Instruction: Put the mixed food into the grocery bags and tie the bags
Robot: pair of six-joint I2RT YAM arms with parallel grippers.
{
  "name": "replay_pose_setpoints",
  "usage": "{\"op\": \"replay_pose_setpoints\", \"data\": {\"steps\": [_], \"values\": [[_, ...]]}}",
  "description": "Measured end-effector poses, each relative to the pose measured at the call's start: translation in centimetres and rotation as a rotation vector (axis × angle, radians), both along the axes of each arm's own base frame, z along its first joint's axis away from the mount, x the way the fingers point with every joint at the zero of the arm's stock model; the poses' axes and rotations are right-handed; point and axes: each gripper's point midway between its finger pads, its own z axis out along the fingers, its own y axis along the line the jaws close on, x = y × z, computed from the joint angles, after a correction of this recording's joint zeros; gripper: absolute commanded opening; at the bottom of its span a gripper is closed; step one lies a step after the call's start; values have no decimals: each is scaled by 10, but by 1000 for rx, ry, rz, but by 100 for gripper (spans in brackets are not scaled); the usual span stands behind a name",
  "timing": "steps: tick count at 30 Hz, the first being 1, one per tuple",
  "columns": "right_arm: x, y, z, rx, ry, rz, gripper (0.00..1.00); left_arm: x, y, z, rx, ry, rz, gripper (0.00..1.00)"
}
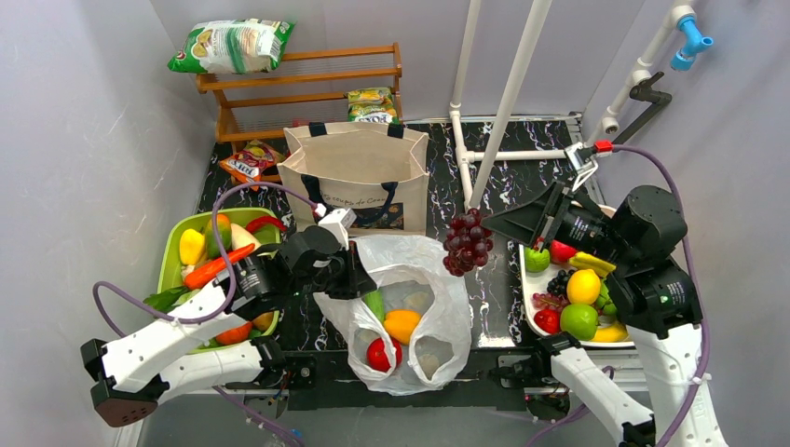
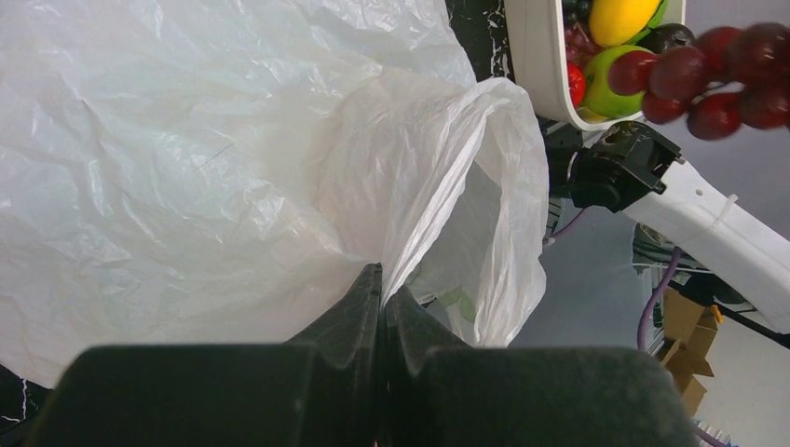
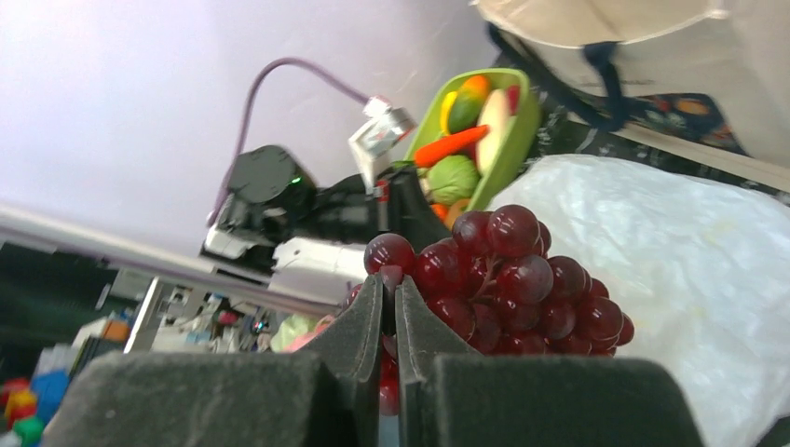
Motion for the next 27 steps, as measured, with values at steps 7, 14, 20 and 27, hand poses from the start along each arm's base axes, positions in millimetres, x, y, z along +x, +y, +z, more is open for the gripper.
{"op": "replay_pose_setpoints", "data": {"steps": [7, 14, 20, 27], "values": [[-23, 29, 24, 34, -47, 182, 1, 6, -9, -8, 23, 16, 0, 0], [-46, 69, 16, 3, -32, 347, 1, 12, -20, -6, 14, 12, 3, 0], [-53, 97, 0, -21, -26, 404, 1, 16, -22, -4, 9, 4, 11, 0], [-42, 122, -58, -85, -2, 418, 1, 17, -19, 3, -10, -15, 28, 0]]}}
